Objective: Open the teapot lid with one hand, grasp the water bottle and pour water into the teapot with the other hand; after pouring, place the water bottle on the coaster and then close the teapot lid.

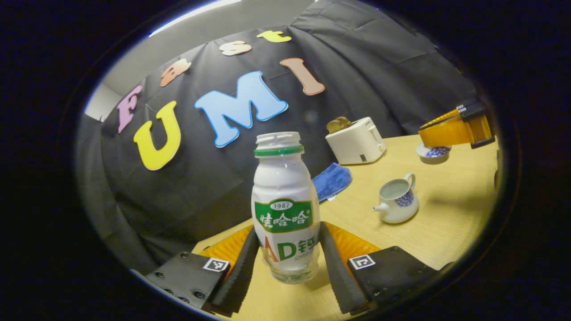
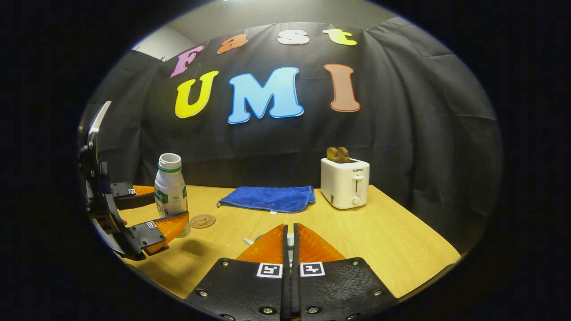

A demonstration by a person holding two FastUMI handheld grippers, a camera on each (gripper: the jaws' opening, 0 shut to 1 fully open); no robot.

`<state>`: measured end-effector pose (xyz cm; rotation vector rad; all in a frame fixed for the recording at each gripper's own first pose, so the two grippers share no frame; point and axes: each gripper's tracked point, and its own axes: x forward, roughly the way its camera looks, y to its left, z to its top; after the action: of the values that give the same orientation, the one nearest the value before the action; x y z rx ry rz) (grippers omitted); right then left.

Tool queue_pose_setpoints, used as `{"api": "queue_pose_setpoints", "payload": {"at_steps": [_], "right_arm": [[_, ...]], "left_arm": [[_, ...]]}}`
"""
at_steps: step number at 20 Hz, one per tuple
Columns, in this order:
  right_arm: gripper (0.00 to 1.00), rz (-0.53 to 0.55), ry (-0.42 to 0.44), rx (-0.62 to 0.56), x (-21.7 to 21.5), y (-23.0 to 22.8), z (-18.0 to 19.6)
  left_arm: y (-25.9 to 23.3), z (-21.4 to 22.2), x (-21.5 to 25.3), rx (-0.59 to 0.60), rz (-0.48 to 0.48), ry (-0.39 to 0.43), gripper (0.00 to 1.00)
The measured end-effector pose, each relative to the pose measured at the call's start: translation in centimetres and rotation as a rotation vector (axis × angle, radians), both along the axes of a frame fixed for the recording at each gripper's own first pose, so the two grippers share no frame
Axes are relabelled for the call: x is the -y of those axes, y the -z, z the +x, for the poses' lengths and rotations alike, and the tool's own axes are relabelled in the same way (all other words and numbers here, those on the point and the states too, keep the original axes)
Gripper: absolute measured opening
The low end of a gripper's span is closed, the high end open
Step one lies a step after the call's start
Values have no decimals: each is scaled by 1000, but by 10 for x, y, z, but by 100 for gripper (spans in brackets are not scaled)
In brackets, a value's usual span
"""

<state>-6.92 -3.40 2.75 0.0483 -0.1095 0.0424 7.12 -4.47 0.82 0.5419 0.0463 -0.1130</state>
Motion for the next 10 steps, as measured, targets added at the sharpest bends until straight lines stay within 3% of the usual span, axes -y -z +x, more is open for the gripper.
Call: {"api": "queue_pose_setpoints", "payload": {"at_steps": [1, 3, 6, 10], "right_arm": [[0, -6, -3, 1, -5, -2, 5], [0, -11, -9, -4, -14, -2, 16], [0, 14, -21, -26, -23, 2, 34], [0, 23, -17, -56, -29, 10, 53]], "left_arm": [[-1, -4, -8, -4, -39, -7, 77], [-7, -8, -15, 0, -108, -5, 77], [-21, -19, -28, 34, -159, -13, 88], [-32, -26, -37, 54, -209, -10, 88]]}}
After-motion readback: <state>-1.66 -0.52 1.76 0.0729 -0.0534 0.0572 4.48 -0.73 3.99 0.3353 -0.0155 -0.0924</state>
